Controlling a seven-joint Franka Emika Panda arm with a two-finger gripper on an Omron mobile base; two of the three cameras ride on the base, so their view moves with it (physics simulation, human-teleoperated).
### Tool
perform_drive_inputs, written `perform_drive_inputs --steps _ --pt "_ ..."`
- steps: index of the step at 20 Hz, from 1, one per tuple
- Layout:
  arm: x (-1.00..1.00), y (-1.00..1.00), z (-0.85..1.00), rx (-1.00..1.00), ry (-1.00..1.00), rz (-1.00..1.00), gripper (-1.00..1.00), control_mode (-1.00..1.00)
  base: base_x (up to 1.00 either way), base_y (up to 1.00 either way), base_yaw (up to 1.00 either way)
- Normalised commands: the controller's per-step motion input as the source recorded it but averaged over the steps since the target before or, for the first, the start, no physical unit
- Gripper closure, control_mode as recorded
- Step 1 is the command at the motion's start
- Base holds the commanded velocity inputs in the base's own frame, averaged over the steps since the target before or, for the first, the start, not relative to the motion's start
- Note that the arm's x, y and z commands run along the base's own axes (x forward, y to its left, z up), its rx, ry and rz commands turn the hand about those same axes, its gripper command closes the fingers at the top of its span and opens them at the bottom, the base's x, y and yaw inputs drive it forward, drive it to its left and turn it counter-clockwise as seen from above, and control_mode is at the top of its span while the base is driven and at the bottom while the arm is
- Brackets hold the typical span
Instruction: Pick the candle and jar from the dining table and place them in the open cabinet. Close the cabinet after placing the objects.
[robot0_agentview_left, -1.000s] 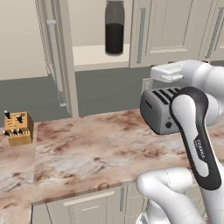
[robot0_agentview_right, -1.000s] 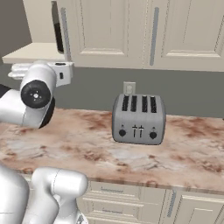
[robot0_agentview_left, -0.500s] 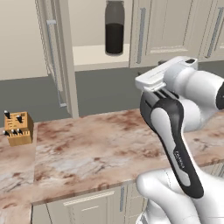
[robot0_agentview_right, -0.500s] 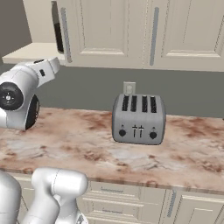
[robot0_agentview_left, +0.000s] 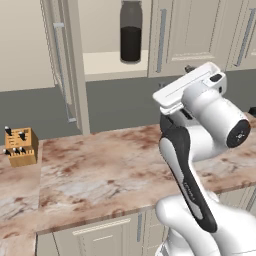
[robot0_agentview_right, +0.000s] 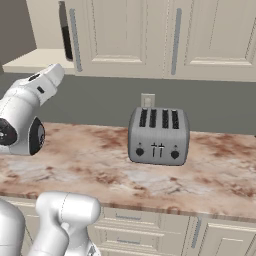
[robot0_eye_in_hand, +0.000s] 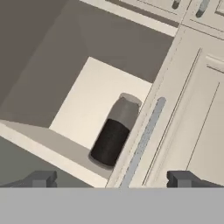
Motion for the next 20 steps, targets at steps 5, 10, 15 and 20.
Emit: perform_drive_inputs --steps 5,10,15,20 --pt "-0.09 0.0 -0.02 0.0 -0.1 -0.25 -1.0 -1.0 0.0 0.0 0.0" --pt "-0.19 0.0 -0.04 0.0 -0.05 -0.22 -1.0 -1.0 0.0 0.0 0.0" --pt "-0.37 0.05 -0.02 -0.01 -0.06 -0.27 -1.0 -1.0 0.0 0.0 0.0" --pt "-0.52 0.01 0.0 0.0 -0.13 -0.21 -1.0 -1.0 0.0 0.0 0.0"
